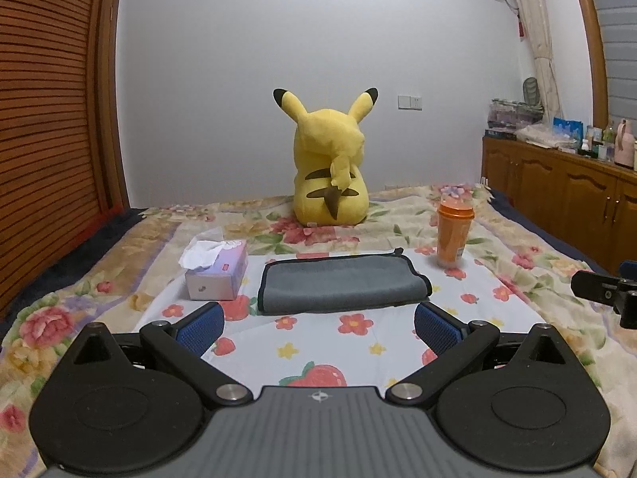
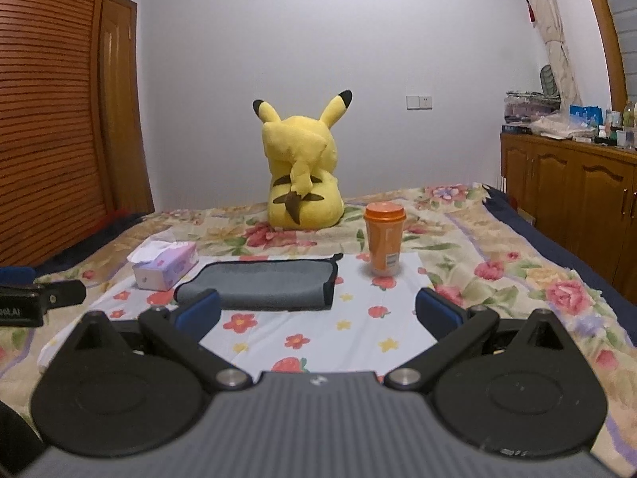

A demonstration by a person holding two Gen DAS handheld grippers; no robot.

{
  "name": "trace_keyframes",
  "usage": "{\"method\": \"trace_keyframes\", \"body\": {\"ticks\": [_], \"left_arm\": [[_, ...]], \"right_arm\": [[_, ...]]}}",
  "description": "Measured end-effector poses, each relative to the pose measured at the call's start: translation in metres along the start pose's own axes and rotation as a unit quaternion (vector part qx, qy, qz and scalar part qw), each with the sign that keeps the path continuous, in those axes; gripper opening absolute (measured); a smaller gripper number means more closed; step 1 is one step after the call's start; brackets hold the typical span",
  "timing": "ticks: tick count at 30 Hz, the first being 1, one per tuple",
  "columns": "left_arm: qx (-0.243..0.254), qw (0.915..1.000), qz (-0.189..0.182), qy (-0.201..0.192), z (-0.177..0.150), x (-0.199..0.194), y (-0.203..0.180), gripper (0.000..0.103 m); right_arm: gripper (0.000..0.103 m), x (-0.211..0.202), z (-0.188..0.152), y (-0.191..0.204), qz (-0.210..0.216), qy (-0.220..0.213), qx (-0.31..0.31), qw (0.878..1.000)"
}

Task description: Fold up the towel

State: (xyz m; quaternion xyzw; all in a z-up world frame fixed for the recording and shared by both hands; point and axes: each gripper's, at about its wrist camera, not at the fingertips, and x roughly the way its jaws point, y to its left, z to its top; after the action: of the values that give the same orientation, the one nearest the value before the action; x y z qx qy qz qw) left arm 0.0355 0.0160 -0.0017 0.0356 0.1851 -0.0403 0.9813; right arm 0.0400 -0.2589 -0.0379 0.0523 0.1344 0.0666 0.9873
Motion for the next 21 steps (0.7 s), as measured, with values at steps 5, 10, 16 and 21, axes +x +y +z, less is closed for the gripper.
{"method": "trace_keyframes", "body": {"ticks": [5, 10, 16, 21], "left_arm": [[0.002, 1.0, 0.002, -0.009, 0.0019, -0.0032, -0.0007, 0.103], [0.008, 0.9998, 0.003, -0.017, 0.0046, -0.0049, -0.0023, 0.103], [0.009, 0.9998, 0.003, -0.02, 0.0056, -0.0059, -0.0036, 0.103], [0.009, 0.9998, 0.004, -0.02, 0.0054, -0.006, -0.0037, 0.103]], "right_arm": [[0.103, -0.0029, 0.0027, -0.0023, -0.001, -0.012, 0.003, 1.0], [0.103, -0.0048, 0.0046, -0.0037, -0.002, -0.02, 0.006, 1.0], [0.103, -0.0052, 0.0044, -0.0043, -0.003, -0.022, 0.007, 1.0], [0.103, -0.0055, 0.0044, -0.0051, -0.003, -0.022, 0.007, 1.0]]}}
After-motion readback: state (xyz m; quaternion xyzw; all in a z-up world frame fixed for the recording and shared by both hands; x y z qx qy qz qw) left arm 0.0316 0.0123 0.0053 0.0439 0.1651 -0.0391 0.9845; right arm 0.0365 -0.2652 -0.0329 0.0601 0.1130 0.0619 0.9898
